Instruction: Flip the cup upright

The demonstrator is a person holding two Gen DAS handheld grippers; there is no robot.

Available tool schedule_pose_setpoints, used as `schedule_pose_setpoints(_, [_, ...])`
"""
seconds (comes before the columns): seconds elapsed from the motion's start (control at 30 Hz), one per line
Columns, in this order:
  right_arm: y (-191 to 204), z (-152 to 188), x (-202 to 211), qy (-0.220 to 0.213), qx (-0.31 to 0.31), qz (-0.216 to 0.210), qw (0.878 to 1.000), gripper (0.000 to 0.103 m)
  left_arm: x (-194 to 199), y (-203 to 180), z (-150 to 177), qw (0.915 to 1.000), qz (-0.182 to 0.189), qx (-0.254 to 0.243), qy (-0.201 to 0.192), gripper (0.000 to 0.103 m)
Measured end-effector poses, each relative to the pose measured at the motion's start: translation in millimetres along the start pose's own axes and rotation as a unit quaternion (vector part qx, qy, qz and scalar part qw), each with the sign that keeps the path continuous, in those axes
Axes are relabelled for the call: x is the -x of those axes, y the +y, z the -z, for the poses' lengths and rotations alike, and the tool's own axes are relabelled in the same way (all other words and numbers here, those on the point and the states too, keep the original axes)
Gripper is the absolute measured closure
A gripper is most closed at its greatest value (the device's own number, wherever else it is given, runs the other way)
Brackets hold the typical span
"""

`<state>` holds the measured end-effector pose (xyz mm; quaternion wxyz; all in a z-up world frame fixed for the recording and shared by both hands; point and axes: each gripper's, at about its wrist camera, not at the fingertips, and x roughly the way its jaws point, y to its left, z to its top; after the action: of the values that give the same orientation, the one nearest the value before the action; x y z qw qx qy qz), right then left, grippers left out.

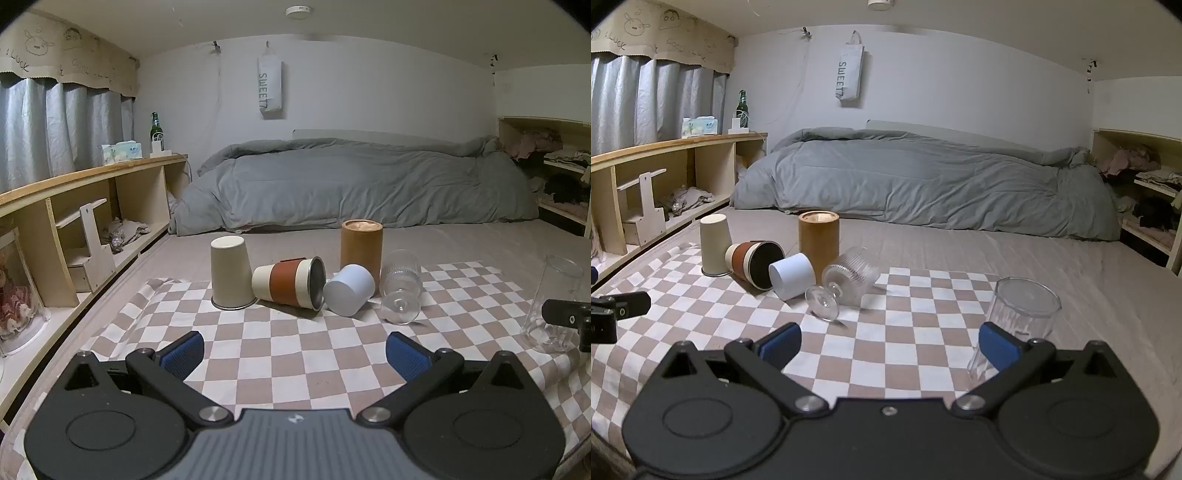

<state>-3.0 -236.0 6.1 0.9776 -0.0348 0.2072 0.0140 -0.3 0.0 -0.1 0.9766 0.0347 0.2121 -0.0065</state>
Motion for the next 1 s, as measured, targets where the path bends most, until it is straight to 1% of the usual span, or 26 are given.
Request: schedule_pose_setpoints(1.0, [0.5, -0.2, 0.7, 0.001, 0.001, 0.001, 1.000, 0.000, -1.5, -0.1, -0.9, 1.0000, 0.000, -0.001, -0.003, 0.000])
